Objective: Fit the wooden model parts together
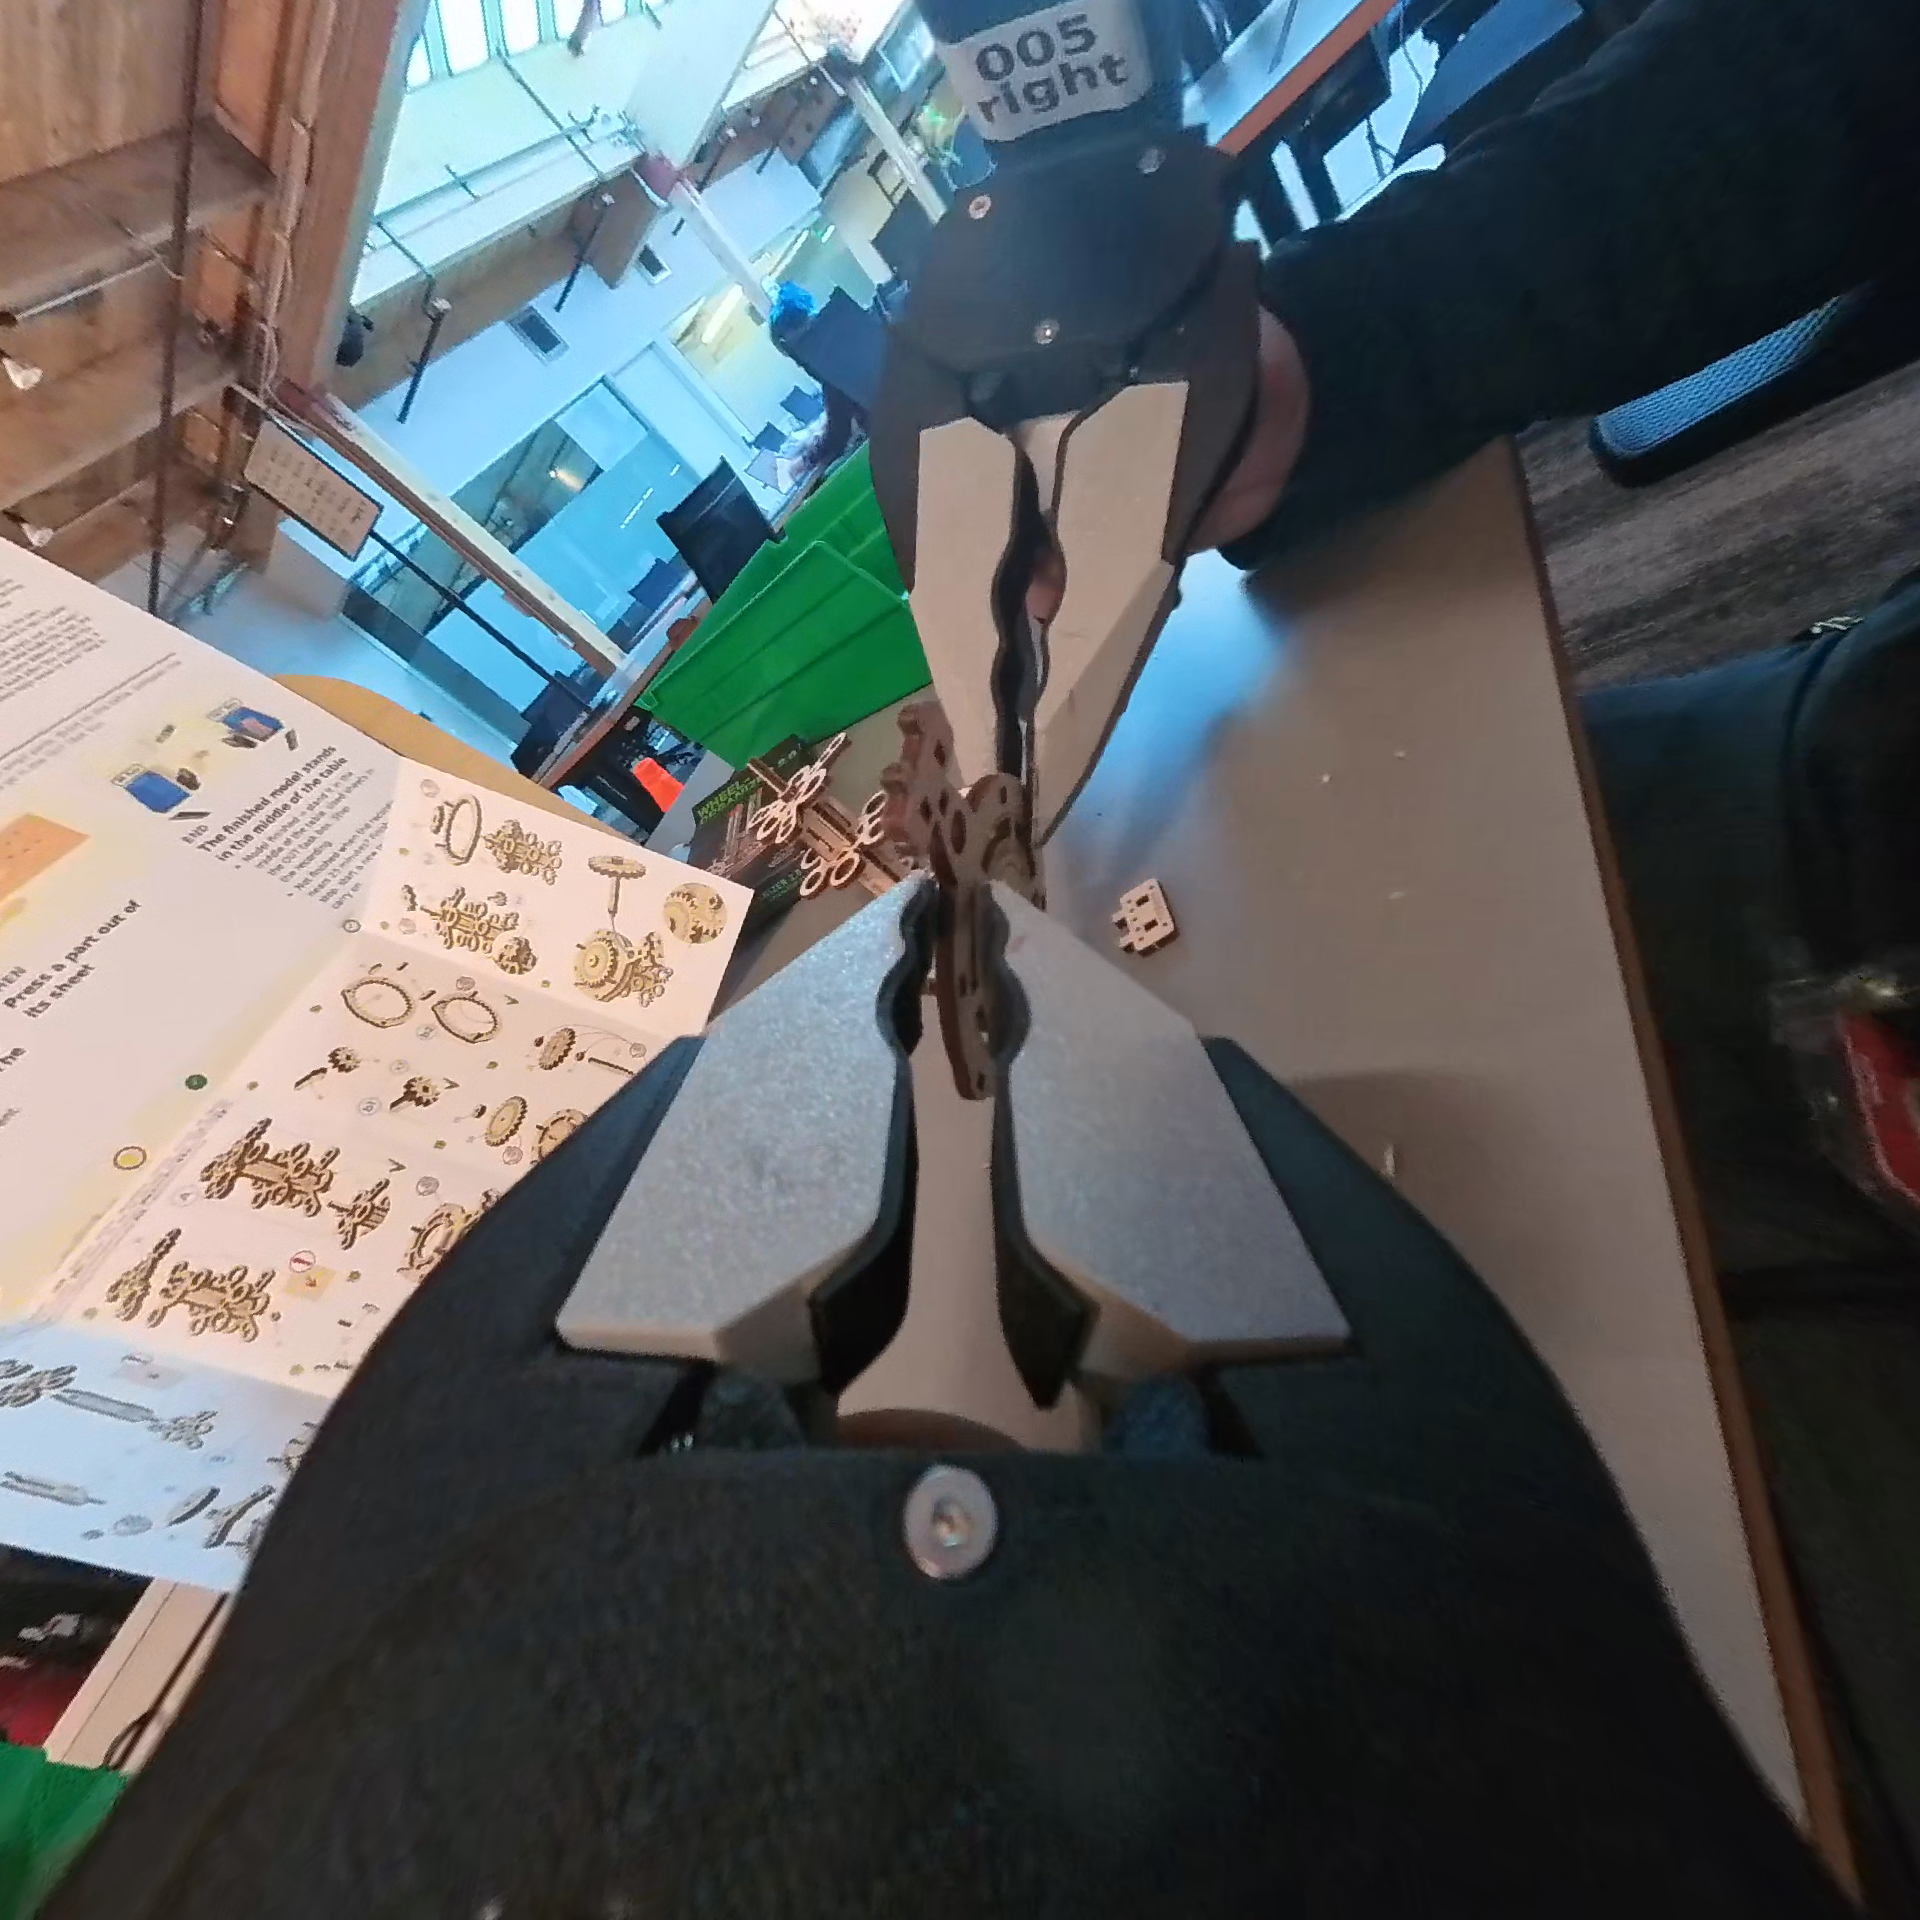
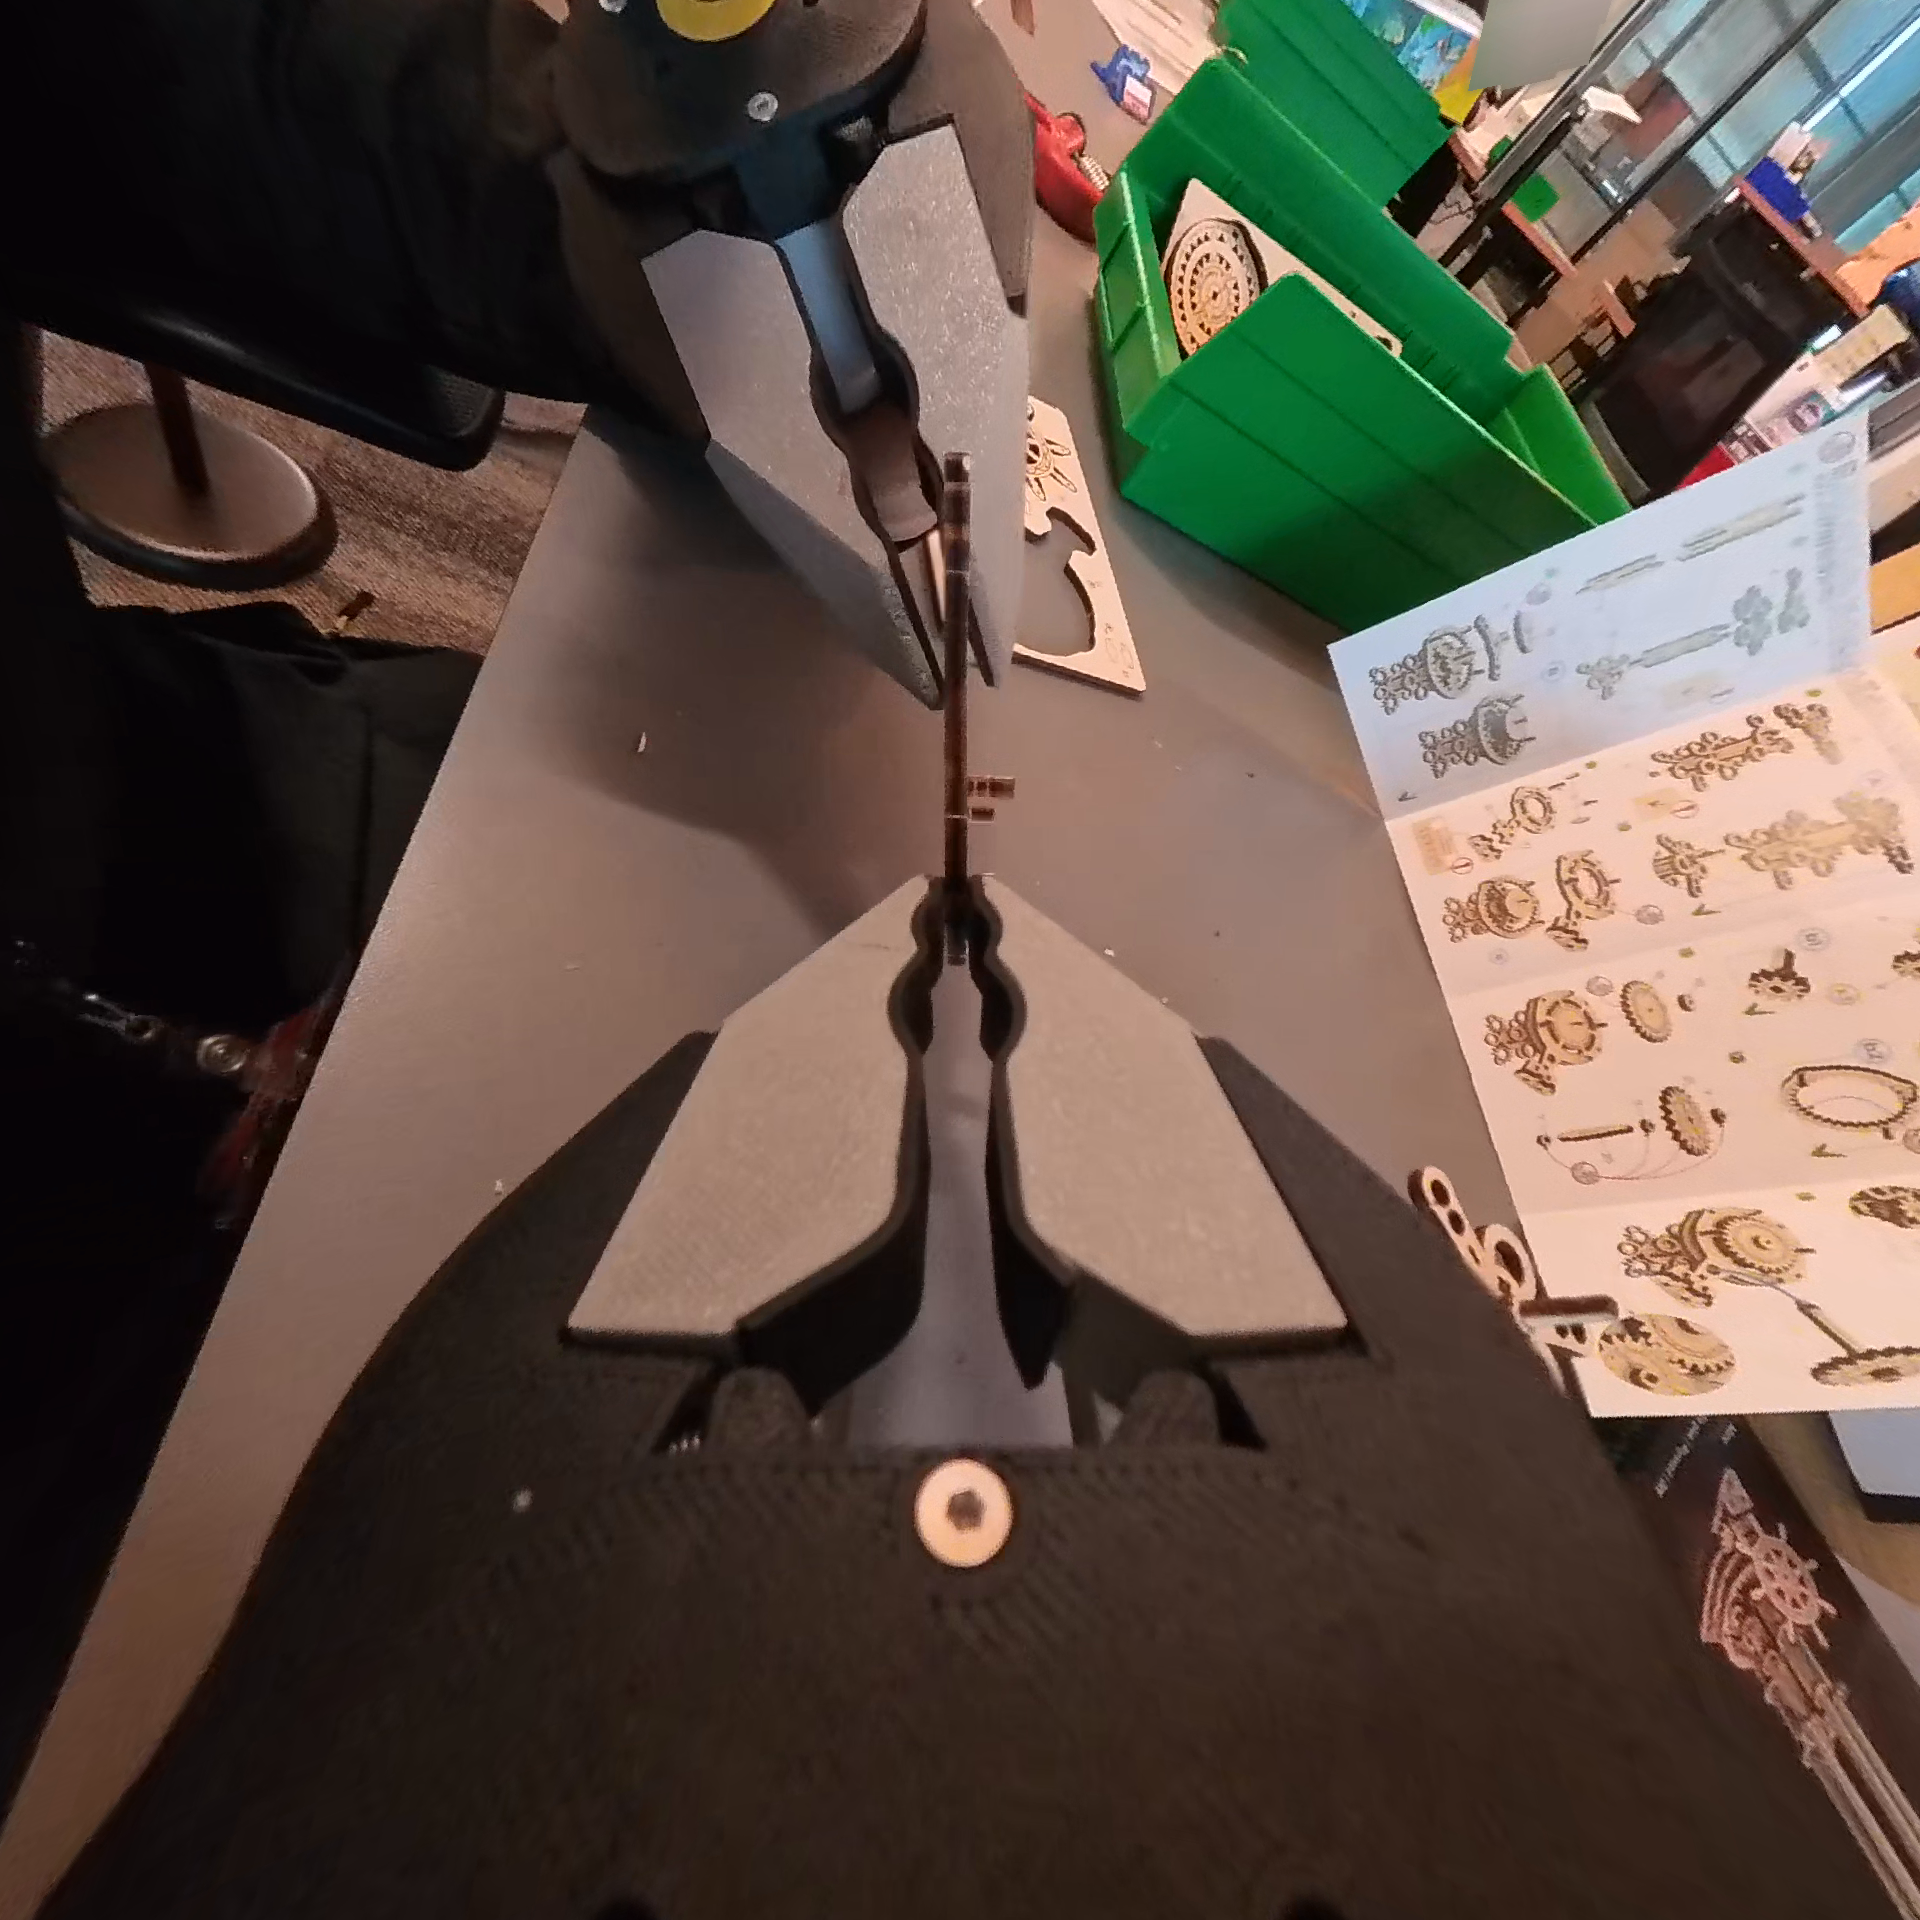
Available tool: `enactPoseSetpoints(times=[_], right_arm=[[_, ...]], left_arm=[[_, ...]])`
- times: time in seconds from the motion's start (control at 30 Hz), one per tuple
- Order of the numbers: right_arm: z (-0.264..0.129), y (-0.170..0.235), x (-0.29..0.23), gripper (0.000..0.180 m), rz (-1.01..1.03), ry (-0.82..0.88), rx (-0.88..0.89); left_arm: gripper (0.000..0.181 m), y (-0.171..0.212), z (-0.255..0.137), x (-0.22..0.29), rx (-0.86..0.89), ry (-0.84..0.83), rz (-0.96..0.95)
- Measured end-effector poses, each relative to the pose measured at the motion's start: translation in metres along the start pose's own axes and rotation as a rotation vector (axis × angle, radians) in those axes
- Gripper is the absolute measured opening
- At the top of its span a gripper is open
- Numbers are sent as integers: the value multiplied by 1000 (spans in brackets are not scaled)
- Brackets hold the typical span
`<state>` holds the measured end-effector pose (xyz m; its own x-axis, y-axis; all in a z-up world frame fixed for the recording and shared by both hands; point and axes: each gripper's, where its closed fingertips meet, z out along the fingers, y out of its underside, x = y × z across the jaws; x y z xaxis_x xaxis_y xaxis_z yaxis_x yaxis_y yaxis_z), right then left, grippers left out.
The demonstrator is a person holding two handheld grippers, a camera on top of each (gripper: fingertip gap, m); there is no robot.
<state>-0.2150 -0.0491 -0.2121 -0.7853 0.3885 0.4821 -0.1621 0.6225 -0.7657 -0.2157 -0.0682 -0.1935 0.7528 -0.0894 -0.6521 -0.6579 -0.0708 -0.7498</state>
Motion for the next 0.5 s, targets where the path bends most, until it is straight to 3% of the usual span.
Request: enactPoseSetpoints(times=[0.27, 0.37, 0.5], right_arm=[[-1, 2, 0, 0, 63, -32, 21], [-3, 11, 0, 24, 155, -80, -14], [-9, 37, -9, 23, 204, -150, -105]], left_arm=[[2, 2, 1, 2, -23, 27, -26], [1, 7, 5, 3, -63, 23, -11], [0, 15, 8, -2, -116, -12, 6]])
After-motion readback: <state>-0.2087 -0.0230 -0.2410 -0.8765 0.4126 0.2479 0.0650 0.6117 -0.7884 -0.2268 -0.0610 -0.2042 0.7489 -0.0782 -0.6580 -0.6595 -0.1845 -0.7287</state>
